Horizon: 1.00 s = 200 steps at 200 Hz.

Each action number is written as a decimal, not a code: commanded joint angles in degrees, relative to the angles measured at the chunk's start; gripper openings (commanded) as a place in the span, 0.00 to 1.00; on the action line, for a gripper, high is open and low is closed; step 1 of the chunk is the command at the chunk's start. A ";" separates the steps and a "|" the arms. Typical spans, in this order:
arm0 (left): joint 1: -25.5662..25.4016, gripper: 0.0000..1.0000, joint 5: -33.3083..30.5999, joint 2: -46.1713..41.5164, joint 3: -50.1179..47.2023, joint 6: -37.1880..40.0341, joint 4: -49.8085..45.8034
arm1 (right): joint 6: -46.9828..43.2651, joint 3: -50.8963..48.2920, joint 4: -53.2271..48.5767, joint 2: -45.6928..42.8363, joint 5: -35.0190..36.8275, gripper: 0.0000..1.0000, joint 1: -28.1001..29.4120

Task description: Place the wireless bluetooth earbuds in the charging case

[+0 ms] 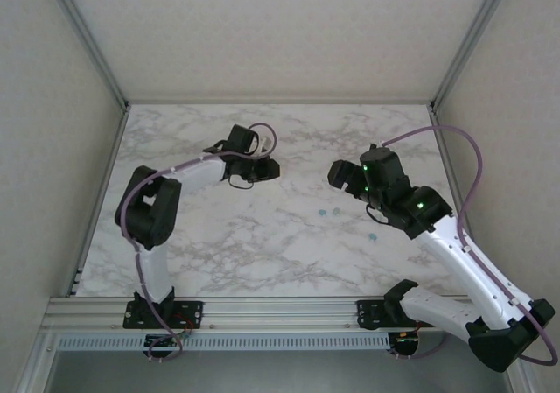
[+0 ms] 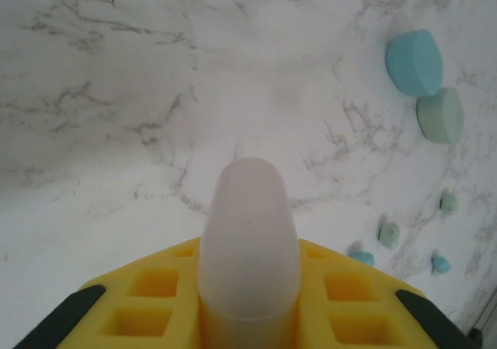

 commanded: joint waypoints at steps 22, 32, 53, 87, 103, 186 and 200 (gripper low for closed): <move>1.15 0.19 -0.60 6.11 5.74 -3.80 -5.94 | 1.16 -0.58 1.85 1.97 -1.01 0.93 -0.45; 1.79 0.20 -0.65 6.88 6.02 -4.58 -5.28 | 1.06 -0.48 1.97 2.52 -1.33 0.93 -0.39; 3.01 0.21 1.63 9.60 7.71 -5.21 -5.37 | 0.59 -0.26 1.86 3.53 -1.51 0.93 -0.44; 3.73 0.29 -0.66 11.79 10.87 -2.49 -10.81 | -1.52 0.54 0.75 5.57 -2.14 0.93 -1.32; 4.14 0.32 -3.06 11.72 11.19 -1.85 -12.47 | -3.40 1.00 0.17 6.64 -3.84 0.94 -2.42; 5.57 0.54 -14.08 8.34 14.34 4.21 -20.93 | -16.95 3.19 -1.83 14.32 -9.16 0.96 -10.07; 5.66 0.57 -16.03 6.85 13.68 4.94 -21.54 | -21.34 3.23 -0.73 17.22 -10.05 0.95 -11.76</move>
